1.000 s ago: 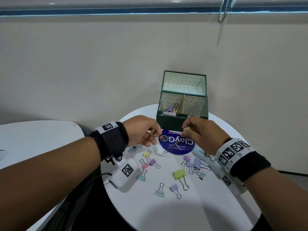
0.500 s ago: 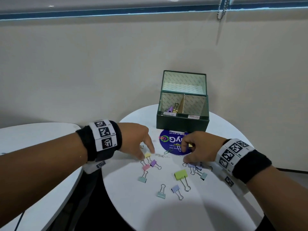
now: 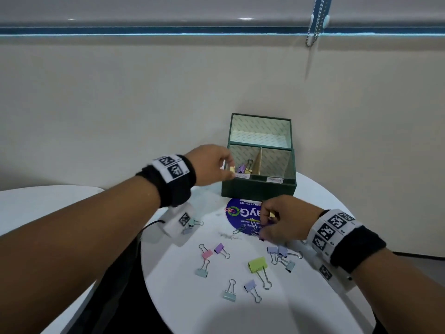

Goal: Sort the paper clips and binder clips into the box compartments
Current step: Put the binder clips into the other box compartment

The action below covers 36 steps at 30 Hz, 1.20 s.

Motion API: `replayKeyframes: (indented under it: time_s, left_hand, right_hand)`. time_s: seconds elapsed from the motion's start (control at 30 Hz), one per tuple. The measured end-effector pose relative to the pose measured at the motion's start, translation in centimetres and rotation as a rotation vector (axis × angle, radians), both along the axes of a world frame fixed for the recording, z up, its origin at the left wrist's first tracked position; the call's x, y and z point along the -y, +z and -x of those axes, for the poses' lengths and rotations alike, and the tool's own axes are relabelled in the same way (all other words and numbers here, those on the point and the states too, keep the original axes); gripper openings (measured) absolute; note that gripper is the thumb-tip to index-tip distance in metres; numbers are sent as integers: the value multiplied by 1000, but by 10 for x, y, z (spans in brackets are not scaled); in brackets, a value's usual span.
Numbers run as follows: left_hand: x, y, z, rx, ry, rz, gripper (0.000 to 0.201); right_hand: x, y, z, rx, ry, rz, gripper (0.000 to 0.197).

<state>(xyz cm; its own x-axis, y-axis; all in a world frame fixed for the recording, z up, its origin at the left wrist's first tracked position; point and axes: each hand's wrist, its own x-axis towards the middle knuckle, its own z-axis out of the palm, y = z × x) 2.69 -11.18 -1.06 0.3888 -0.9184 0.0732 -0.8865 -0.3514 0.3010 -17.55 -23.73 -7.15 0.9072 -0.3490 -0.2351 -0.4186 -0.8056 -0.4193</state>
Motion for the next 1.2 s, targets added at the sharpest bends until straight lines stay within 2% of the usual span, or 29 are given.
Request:
replayKeyframes:
  time_s: [0.07,0.2,0.27,0.33,0.4,0.47,0.53,0.6,0.67,0.7,0.77,0.83,0.9,0.97,1.07,1.2]
  left_hand:
    - [18,4,2,-55,42,48,23]
    - [32,5,1,-242,81,109,54]
    - [24,2,-2,-264,118,213,47]
    - [6,0,-5,-223,142,269,28]
    - [-18,-4,-5,-151,129,117,18]
    - [-40,-13,-4,-60,82,-183,23]
    - [-58,-24,0,-18,51,-387,33]
    - [-70,-33,1,1,57,-407,41]
    - [-76,-40,2,-11,80,-356,47]
    - [-78,-43,3,-27,97,-338,50]
    - [-79,-49,4,-38,113,-325,52]
    - [-79,-54,4,-31,109,-305,48]
    - [-77,-54,5,-9,101,-264,44]
    - [-71,-52,10,41,63,-203,38]
    - [-57,-53,26,69,-72,-164,38]
    - [-30,-59,38,127,-123,-290,38]
  right_hand:
    - [-2,-3,-1,-87,35,43,23]
    - [-2,-2,0,-39,31,11,13]
    - [-2,4,1,36,21,5,13]
    - [1,16,-3,146,-10,23,14]
    - [6,31,-14,273,-57,26,14]
    - [12,45,-32,388,-103,80,12]
    - [15,58,-51,424,-152,133,13]
    - [18,65,-68,339,-165,184,28]
    - [16,65,-77,216,-130,368,49]
    - [10,64,-76,216,-110,430,48]
    - [-4,61,-69,270,-48,447,24]
    - [-17,51,-59,148,76,412,7]
    - [-26,38,-50,-64,160,403,9]
    - [-29,26,-45,-182,171,435,21]
    - [-28,15,-44,-206,152,432,28]
    - [-22,7,-45,-162,93,325,17]
